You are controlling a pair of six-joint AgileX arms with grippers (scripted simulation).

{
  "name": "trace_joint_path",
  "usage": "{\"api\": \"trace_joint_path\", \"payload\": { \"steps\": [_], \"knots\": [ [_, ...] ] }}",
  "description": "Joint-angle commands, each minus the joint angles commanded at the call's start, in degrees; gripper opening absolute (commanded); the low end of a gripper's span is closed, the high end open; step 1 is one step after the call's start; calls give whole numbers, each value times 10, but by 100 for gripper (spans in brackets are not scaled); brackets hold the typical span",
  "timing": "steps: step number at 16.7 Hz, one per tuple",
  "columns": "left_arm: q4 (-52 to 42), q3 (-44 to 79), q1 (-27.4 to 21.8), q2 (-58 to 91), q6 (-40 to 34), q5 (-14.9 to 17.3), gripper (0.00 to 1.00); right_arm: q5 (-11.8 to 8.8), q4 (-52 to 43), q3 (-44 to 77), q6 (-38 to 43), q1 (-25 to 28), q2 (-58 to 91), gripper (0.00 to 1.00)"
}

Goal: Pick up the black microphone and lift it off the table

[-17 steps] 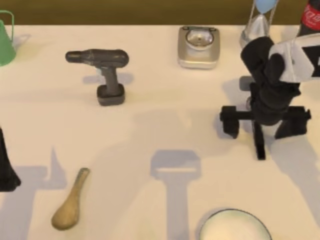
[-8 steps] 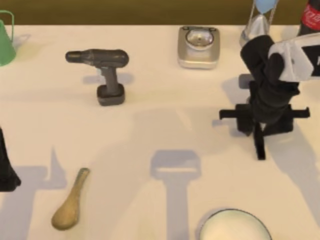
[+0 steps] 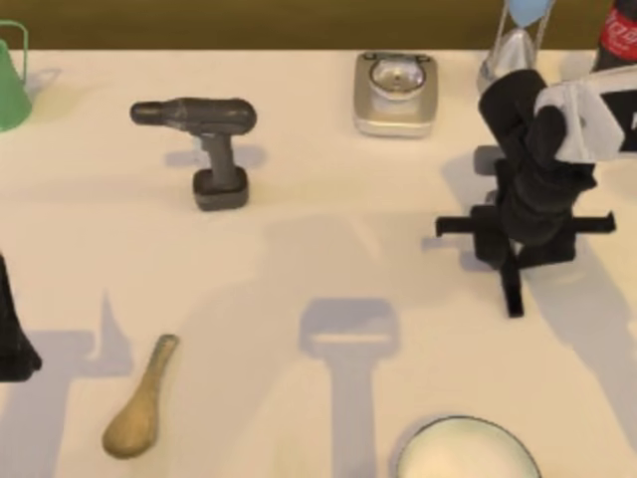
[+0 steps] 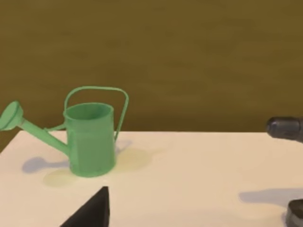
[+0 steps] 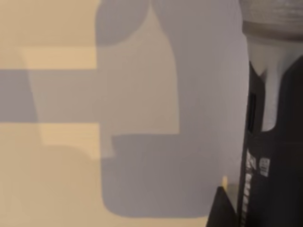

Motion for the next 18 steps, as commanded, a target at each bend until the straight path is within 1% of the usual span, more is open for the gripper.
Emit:
{"api": "trace_joint_path", "payload": {
  "steps": [3, 6, 9, 15, 18],
  "knots": [
    [0, 0, 0, 0, 0, 0, 100, -19, 55, -12, -13, 2, -9, 0],
    [0, 0, 0, 0, 0, 0, 100, -53, 155, -36, -35, 2, -27, 0],
    [0, 0, 0, 0, 0, 0, 100, -97, 288, -75, -62, 1, -51, 0],
    [0, 0, 0, 0, 0, 0, 100, -194, 611, -173, -124, -3, -114, 0],
    [0, 0, 0, 0, 0, 0, 100, -237, 750, -215, -153, -5, -152, 0]
  ]
}}
